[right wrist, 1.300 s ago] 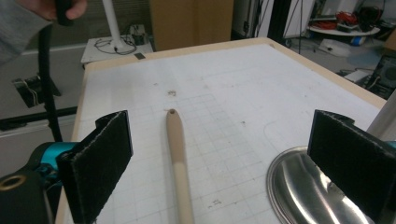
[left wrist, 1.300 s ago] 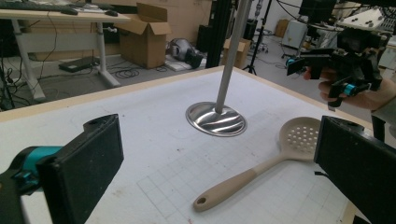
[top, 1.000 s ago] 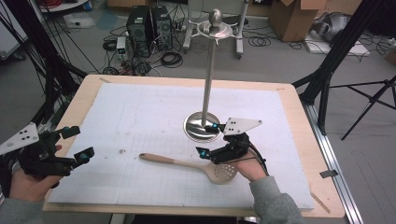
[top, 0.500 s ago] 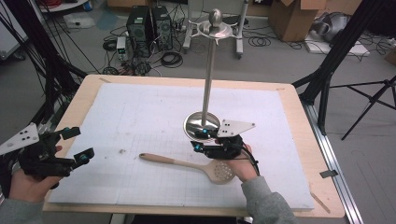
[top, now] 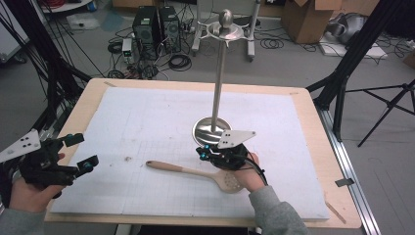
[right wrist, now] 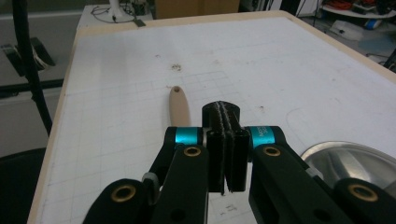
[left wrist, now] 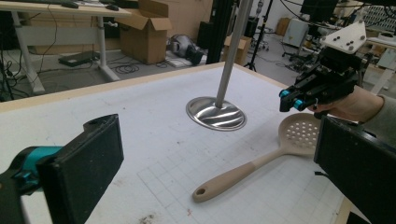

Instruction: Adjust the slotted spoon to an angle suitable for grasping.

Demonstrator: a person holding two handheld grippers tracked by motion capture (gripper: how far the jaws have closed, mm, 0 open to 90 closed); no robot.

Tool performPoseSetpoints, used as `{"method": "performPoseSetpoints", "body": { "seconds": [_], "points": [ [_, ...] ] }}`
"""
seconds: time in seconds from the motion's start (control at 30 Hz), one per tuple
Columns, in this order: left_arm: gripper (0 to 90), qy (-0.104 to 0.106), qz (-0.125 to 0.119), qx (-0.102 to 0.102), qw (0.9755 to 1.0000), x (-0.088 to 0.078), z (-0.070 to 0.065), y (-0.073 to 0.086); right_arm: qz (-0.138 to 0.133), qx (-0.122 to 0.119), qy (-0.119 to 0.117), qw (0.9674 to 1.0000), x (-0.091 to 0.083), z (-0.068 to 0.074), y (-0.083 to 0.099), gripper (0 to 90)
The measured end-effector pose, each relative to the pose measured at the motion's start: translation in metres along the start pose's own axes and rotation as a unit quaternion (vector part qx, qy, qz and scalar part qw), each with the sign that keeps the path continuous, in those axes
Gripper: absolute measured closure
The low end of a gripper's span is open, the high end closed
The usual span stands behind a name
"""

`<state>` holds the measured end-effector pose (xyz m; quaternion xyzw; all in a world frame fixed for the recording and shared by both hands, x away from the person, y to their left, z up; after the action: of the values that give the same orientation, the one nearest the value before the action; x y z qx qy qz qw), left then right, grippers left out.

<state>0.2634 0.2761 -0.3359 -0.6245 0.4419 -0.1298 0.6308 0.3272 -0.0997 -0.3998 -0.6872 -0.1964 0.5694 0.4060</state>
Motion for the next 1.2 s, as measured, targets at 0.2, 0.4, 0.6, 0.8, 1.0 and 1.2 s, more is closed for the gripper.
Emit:
{"method": "performPoseSetpoints", "body": {
  "seconds": [0.2,0.4,0.6,0.8,1.0,1.2],
  "points": [
    [1.8,0.001,0.002,-0.002,1.0,0.001,0.0,0.001,0.024,-0.013,-0.015,0.9995,0.013,0.008,-0.001,89.4],
    [1.8,-0.002,0.004,-0.004,1.0,-0.001,0.001,0.001,0.053,-0.033,-0.031,0.9976,0.029,0.013,0.0,89.5],
    [1.8,-0.004,-0.001,-0.006,1.0,-0.004,0.002,0.001,0.065,-0.036,-0.04,0.9965,0.039,0.014,0.003,89.4],
    [1.8,-0.006,0.001,-0.004,1.0,-0.004,0.002,0.002,0.076,-0.039,-0.049,0.9952,0.048,0.015,0.006,89.4],
    [1.8,-0.006,0.001,-0.004,1.0,-0.004,0.001,0.002,0.092,-0.033,-0.059,0.9935,0.059,0.017,0.014,89.5],
    [1.8,-0.005,0.007,-0.007,0.9999,-0.002,0.002,0.004,0.115,-0.054,-0.066,0.9898,0.067,0.023,0.018,89.5]
  ]
}}
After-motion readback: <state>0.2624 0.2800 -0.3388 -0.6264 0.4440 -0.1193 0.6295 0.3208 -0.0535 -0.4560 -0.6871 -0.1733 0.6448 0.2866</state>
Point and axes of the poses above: each handheld gripper's, and its own axes: x roughly forward along the jaws, y roughly out of its underside, z roughly to its left, the point moved 5 cm from there along x, roughly forward along the jaws, and after that the axes turned 13 degrees about z, right-handed, at the moved point
